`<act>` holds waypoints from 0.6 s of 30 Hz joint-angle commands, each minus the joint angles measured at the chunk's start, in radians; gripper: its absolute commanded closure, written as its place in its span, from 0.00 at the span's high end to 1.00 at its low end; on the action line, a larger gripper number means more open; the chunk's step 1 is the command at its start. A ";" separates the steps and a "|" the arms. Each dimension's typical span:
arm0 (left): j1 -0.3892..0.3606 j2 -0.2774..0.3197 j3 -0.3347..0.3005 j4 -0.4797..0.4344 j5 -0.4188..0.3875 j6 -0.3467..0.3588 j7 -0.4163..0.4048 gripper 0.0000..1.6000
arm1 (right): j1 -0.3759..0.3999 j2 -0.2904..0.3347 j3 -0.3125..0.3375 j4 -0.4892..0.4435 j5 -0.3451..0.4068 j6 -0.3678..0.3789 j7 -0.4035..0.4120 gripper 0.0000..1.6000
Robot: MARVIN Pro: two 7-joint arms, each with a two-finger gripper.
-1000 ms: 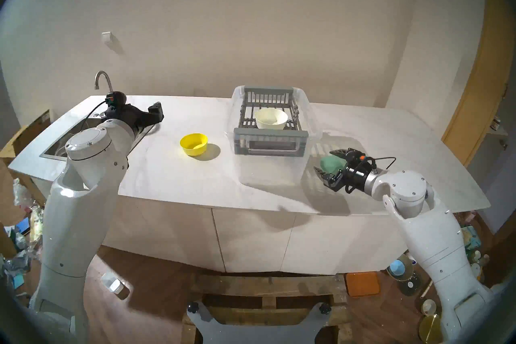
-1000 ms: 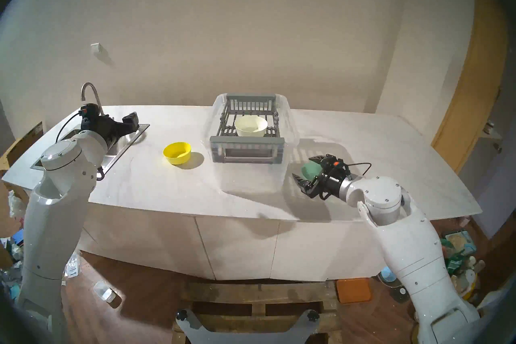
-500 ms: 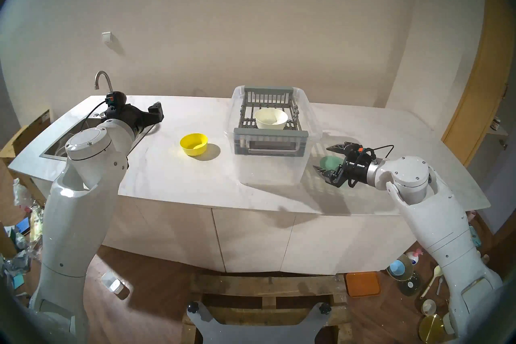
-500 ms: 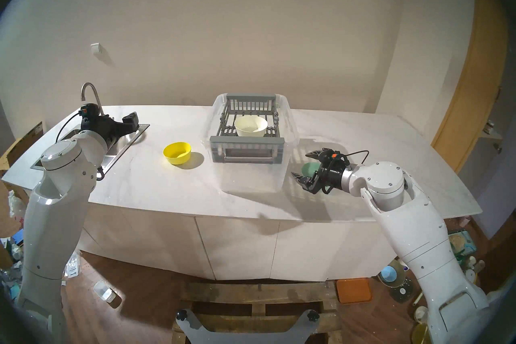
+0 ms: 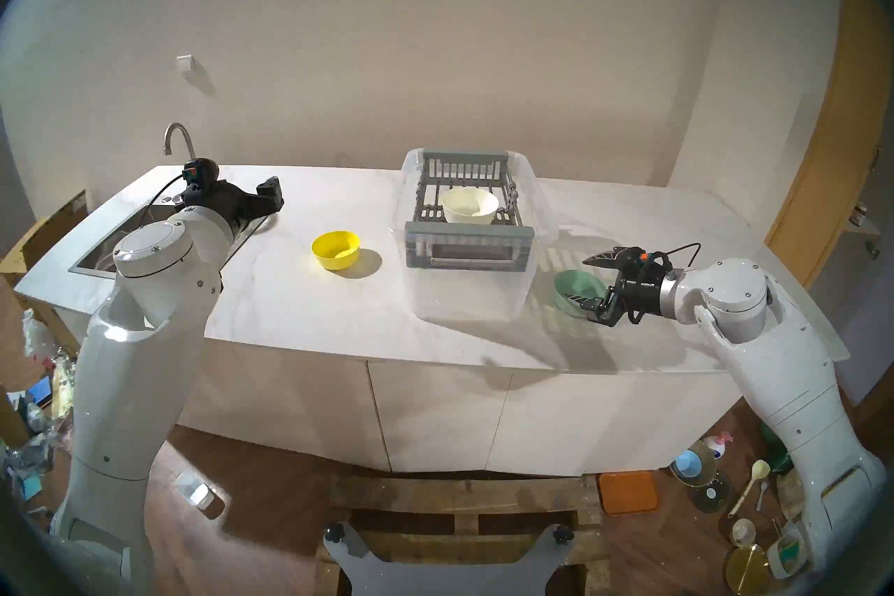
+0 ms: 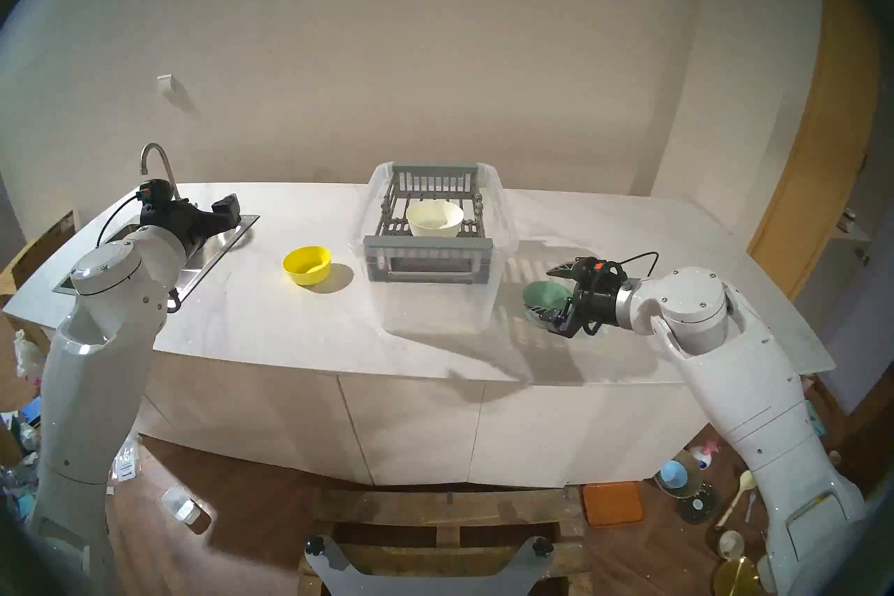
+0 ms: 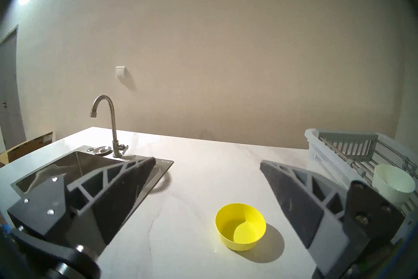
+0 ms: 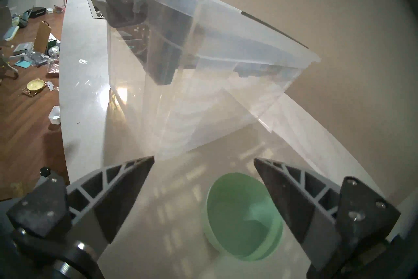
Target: Place the plate or bowl neatly into the plate slot of the drying rack
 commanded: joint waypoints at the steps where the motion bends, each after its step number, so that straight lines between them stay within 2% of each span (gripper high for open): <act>1: -0.019 0.004 -0.009 -0.022 -0.002 -0.007 -0.004 1.00 | 0.005 0.010 0.015 -0.017 0.011 0.008 0.011 1.00; 8: -0.019 0.004 -0.009 -0.022 -0.002 -0.007 -0.004 1.00 | -0.018 0.007 0.016 0.001 0.003 -0.006 0.006 1.00; 18: -0.019 0.004 -0.009 -0.022 -0.002 -0.007 -0.004 1.00 | -0.004 -0.010 -0.008 0.063 -0.023 -0.023 -0.013 1.00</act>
